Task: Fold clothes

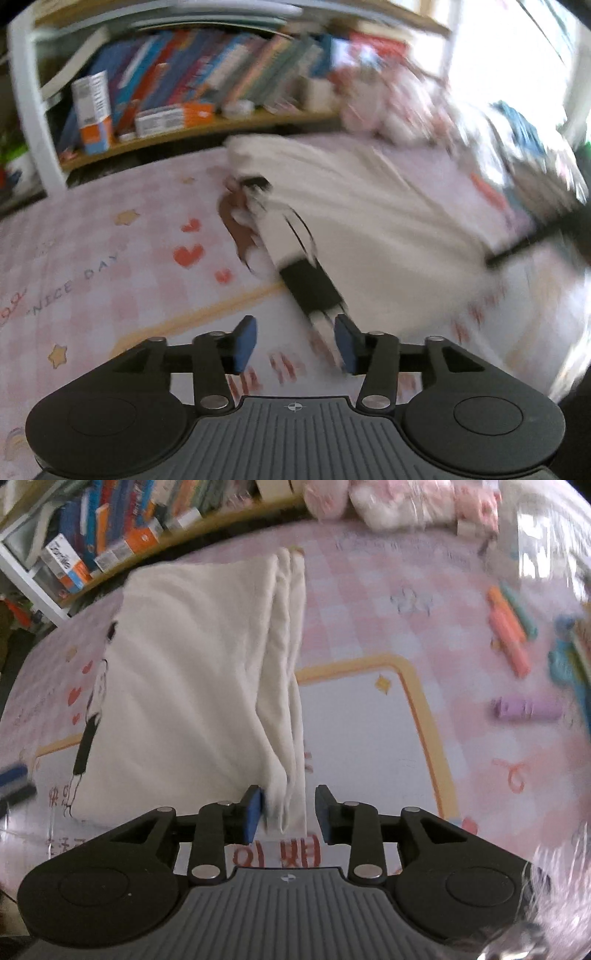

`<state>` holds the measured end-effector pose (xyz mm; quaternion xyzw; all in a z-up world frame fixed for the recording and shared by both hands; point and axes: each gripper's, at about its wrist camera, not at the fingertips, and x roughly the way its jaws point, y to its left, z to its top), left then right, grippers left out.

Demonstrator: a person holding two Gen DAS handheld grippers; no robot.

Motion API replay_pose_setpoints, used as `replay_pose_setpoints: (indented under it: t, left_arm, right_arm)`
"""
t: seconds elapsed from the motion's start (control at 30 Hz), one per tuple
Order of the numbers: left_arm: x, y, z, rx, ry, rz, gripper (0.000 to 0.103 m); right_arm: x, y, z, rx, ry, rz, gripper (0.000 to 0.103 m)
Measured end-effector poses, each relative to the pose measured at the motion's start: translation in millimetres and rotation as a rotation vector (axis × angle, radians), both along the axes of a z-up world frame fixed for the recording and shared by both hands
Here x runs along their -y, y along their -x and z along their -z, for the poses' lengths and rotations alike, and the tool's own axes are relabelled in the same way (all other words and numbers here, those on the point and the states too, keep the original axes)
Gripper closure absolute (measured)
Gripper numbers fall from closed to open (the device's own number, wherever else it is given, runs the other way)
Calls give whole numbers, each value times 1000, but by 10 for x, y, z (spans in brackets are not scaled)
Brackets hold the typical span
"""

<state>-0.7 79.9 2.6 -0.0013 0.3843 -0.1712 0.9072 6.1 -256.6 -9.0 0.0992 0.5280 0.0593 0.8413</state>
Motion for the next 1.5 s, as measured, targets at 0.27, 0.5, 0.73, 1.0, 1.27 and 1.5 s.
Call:
replay_pose_setpoints:
  t: [0.27, 0.5, 0.73, 1.0, 1.27, 1.5]
  left_arm:
    - [-86, -1147, 142, -113, 172, -68, 43]
    - [-215, -1985, 349, -184, 224, -138, 42]
    - [-284, -2444, 503, -200, 334, -149, 42]
    - [-226, -2636, 595, -191, 429, -131, 71]
    - [145, -2289, 236, 124, 201, -40, 87]
    - [-190, -2653, 147, -26, 231, -247, 55]
  right_arm:
    - [-181, -215, 92, 33, 33, -59, 70]
    - [-32, -147, 170, 24, -27, -22, 66]
    - [-88, -160, 164, 22, -12, -64, 72]
    - [-109, -160, 159, 21, 4, -79, 72]
    - [-117, -142, 166, 29, 1, -69, 72]
    - [-126, -149, 166, 26, 15, -89, 72]
